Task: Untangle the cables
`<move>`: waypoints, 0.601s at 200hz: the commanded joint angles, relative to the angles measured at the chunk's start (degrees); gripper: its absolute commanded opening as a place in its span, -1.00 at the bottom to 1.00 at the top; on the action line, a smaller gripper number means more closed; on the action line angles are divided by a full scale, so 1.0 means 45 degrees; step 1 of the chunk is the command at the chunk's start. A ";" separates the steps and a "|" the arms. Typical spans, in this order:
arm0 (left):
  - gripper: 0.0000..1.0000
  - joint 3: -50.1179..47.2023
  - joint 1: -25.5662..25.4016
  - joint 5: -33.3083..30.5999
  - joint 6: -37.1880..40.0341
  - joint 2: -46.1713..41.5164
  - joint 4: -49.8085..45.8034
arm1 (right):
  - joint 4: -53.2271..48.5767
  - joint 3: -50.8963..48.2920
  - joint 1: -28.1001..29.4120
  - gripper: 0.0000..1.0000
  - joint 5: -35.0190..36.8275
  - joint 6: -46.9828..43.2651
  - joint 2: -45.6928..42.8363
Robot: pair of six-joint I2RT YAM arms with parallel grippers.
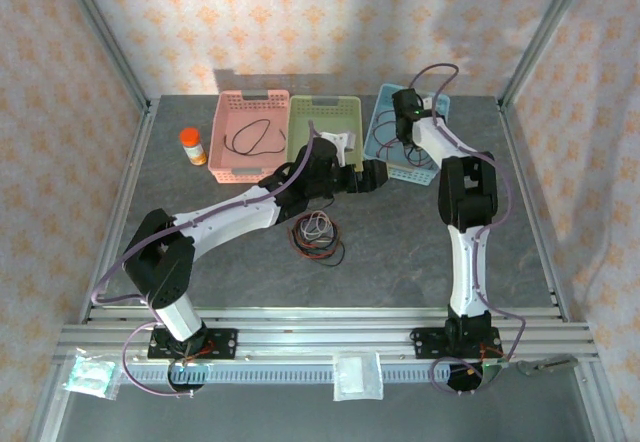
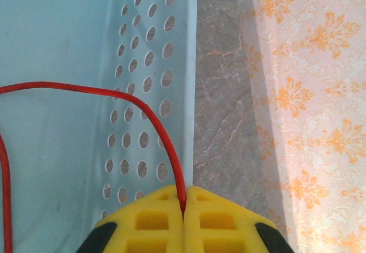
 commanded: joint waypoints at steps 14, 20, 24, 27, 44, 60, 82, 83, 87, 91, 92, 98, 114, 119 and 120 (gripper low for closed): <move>0.97 -0.0089 0.0143 0.0018 0.0034 -0.0547 0.0348 | -0.0498 -0.0280 0.0154 -1.00 0.0498 -0.0309 0.0574; 0.97 -0.0099 0.0143 0.0018 0.0033 -0.0569 0.0348 | -0.0498 -0.0299 0.0174 -1.00 0.0501 -0.0355 0.0580; 0.97 -0.0104 0.0143 0.0018 0.0033 -0.0560 0.0348 | -0.0511 -0.0300 0.0175 -1.00 0.0493 -0.0370 0.0613; 0.97 -0.0108 0.0143 0.0008 0.0033 -0.0561 0.0348 | -0.0517 -0.0315 0.0206 -1.00 0.0504 -0.0394 0.0630; 0.97 -0.0109 0.0144 0.0008 0.0033 -0.0591 0.0348 | -0.0573 -0.0445 0.0284 -1.00 0.0371 -0.0585 0.0761; 0.97 -0.0109 0.0161 0.0018 0.0050 -0.0600 0.0310 | -0.0765 -0.0549 0.0320 -1.00 -0.0368 -0.0708 0.0899; 0.97 -0.0147 0.0189 -0.0019 0.0091 -0.0678 0.0235 | -0.1076 -0.0412 0.0333 -1.00 -0.1331 -0.0484 0.0967; 0.96 -0.0157 0.0186 -0.0020 0.0091 -0.0674 0.0233 | -0.1090 -0.0395 0.0342 -1.00 -0.1399 -0.0480 0.0967; 0.97 -0.0167 0.0187 -0.0019 0.0092 -0.0698 0.0231 | -0.1084 -0.0362 0.0348 -1.00 -0.1653 -0.0455 0.0929; 0.97 -0.0186 0.0183 -0.0015 0.0092 -0.0703 0.0231 | -0.1098 -0.0302 0.0337 -1.00 -0.1873 -0.0429 0.0895; 0.97 -0.0186 0.0192 -0.0018 0.0092 -0.0706 0.0231 | -0.1101 -0.0281 0.0335 -1.00 -0.1924 -0.0423 0.0873; 0.97 -0.0206 0.0203 -0.0018 0.0092 -0.0721 0.0234 | -0.1201 -0.0112 0.0350 -1.00 -0.2289 -0.0330 0.0852; 0.96 -0.0262 0.0221 -0.0020 0.0072 -0.0732 0.0284 | -0.1444 0.0406 0.0296 -1.00 -0.3264 -0.0101 0.0751; 0.97 -0.0283 0.0238 -0.0013 0.0043 -0.0734 0.0322 | -0.1512 0.0553 0.0300 -1.00 -0.3515 -0.0058 0.0724; 0.96 -0.0294 0.0240 -0.0017 0.0038 -0.0731 0.0326 | -0.1532 0.0566 0.0307 -1.00 -0.3594 -0.0062 0.0709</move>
